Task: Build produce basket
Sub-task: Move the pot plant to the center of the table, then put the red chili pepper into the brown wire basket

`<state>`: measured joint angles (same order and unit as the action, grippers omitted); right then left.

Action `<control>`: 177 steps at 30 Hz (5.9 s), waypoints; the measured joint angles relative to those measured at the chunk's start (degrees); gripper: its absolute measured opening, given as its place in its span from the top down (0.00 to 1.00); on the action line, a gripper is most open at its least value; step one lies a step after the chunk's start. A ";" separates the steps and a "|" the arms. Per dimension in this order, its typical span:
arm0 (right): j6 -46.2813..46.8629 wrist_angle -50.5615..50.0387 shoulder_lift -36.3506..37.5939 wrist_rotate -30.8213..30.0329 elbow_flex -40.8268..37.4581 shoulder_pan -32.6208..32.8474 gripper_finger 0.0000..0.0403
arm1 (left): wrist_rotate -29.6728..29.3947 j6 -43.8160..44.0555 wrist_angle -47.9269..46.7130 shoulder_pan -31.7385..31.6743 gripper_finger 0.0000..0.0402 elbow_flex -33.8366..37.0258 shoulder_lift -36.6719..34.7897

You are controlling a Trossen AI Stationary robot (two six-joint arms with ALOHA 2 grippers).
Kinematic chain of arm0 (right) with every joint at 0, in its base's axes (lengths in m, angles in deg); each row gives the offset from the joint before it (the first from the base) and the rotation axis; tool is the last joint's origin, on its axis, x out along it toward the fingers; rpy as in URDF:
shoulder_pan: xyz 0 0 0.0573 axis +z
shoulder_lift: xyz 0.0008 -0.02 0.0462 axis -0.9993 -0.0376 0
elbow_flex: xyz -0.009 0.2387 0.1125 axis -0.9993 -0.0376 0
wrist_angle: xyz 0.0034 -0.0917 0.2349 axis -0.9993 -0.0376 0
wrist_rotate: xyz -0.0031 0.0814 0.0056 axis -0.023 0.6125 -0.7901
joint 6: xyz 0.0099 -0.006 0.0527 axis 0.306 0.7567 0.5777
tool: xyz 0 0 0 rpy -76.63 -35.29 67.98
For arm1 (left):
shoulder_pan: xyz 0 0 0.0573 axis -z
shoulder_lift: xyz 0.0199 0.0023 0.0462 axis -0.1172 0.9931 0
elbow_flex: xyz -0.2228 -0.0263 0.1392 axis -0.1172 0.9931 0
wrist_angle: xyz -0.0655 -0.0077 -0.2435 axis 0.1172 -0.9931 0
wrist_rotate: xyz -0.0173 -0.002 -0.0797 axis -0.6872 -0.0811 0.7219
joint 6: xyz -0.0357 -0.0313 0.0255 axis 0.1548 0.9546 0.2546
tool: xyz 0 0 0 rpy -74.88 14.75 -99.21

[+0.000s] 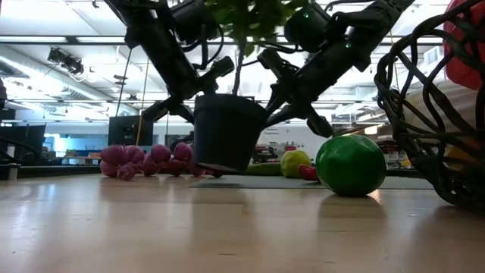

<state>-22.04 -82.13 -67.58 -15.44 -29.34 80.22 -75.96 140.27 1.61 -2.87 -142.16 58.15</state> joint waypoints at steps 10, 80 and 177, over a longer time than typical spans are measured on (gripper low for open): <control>0.27 0.19 0.00 0.06 0.02 0.32 0.91 | 0.24 -1.60 -0.32 0.15 0.64 0.09 0.09; -0.27 1.93 1.16 9.11 -0.09 2.50 0.54 | 24.44 -42.25 -13.04 -16.14 0.21 0.13 -5.99; 7.68 -49.40 33.79 34.46 -0.07 20.47 0.93 | 20.20 -49.12 -31.89 -34.21 0.23 0.16 -16.98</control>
<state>-14.36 -131.54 -33.79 19.01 -29.42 100.70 -55.75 91.15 -30.28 -37.08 -142.00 41.17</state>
